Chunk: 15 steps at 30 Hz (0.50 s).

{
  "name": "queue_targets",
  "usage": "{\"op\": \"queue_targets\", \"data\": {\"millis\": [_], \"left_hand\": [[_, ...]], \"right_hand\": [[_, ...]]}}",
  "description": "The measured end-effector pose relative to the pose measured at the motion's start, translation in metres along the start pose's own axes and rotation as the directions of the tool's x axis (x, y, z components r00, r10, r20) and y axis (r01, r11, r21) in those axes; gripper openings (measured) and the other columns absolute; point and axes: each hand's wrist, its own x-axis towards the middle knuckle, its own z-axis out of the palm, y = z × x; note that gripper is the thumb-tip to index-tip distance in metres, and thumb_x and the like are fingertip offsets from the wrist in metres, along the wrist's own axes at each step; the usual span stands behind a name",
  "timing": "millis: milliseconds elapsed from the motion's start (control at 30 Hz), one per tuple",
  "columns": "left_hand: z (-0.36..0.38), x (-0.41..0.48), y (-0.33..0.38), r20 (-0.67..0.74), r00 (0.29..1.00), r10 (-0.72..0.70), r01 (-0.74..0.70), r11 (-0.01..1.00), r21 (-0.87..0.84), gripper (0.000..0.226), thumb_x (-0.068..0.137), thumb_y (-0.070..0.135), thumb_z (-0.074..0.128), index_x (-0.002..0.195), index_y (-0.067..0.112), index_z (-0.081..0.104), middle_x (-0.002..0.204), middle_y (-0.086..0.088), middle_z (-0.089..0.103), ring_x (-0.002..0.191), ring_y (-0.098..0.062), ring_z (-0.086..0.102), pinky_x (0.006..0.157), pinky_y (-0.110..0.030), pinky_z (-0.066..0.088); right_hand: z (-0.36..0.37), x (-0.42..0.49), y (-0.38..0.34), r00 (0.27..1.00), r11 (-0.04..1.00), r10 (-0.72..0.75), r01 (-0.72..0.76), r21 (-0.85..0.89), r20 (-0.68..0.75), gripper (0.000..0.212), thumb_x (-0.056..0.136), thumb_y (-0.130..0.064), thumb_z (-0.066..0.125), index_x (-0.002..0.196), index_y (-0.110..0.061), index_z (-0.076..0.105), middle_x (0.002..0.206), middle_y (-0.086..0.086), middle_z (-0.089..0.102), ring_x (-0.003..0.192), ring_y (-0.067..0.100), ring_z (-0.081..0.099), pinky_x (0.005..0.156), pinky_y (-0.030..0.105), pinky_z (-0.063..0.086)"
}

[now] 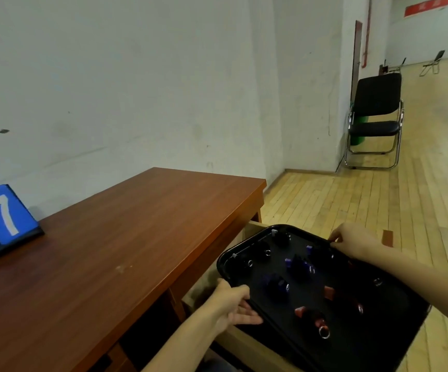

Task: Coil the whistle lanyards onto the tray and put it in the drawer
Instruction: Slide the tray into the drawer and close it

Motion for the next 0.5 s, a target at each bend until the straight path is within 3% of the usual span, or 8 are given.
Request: {"op": "queue_targets", "data": {"millis": [100, 233, 400, 500], "left_hand": [[-0.001, 0.012, -0.005, -0.048, 0.999, 0.007, -0.008, 1.000, -0.025, 0.081, 0.084, -0.006, 0.053, 0.147, 0.015, 0.006, 0.092, -0.024, 0.056, 0.073, -0.034, 0.066, 0.055, -0.039, 0.057], [-0.007, 0.019, -0.009, -0.094, 0.996, -0.004, 0.000, 0.999, -0.043, 0.081, 0.083, -0.008, 0.052, 0.147, 0.014, 0.007, 0.084, -0.022, 0.055, 0.068, -0.032, 0.063, 0.053, -0.040, 0.057], [-0.019, 0.024, -0.009, -0.149, 0.989, -0.010, -0.002, 0.997, -0.078, 0.078, 0.084, -0.009, 0.052, 0.146, 0.015, 0.010, 0.091, -0.024, 0.055, 0.075, -0.035, 0.063, 0.052, -0.041, 0.057], [-0.026, 0.026, -0.007, -0.183, 0.983, -0.020, 0.003, 0.996, -0.093, 0.080, 0.085, -0.009, 0.050, 0.148, 0.019, 0.009, 0.094, -0.025, 0.053, 0.075, -0.035, 0.061, 0.053, -0.042, 0.056]], "right_hand": [[0.004, 0.008, -0.003, 1.000, 1.000, -0.005, 0.005, 0.001, 0.007, 0.026, 0.089, -0.022, 0.058, 0.114, -0.014, 0.063, 0.108, 0.003, 0.067, 0.080, 0.010, 0.060, 0.062, 0.016, 0.047], [0.011, 0.023, -0.013, 1.000, 0.999, -0.026, 0.026, 0.020, 0.005, 0.026, 0.089, -0.024, 0.058, 0.113, -0.016, 0.063, 0.101, 0.002, 0.067, 0.076, 0.009, 0.064, 0.064, 0.021, 0.053], [0.018, 0.040, -0.036, 0.998, 0.998, -0.066, 0.067, -0.016, 0.014, 0.025, 0.088, -0.023, 0.059, 0.111, -0.016, 0.066, 0.108, 0.004, 0.067, 0.095, 0.018, 0.063, 0.080, 0.027, 0.053], [0.030, 0.050, -0.044, 0.997, 0.998, -0.070, 0.069, 0.009, 0.015, 0.024, 0.087, -0.023, 0.061, 0.109, -0.016, 0.066, 0.107, 0.004, 0.067, 0.094, 0.018, 0.063, 0.081, 0.029, 0.054]]}}
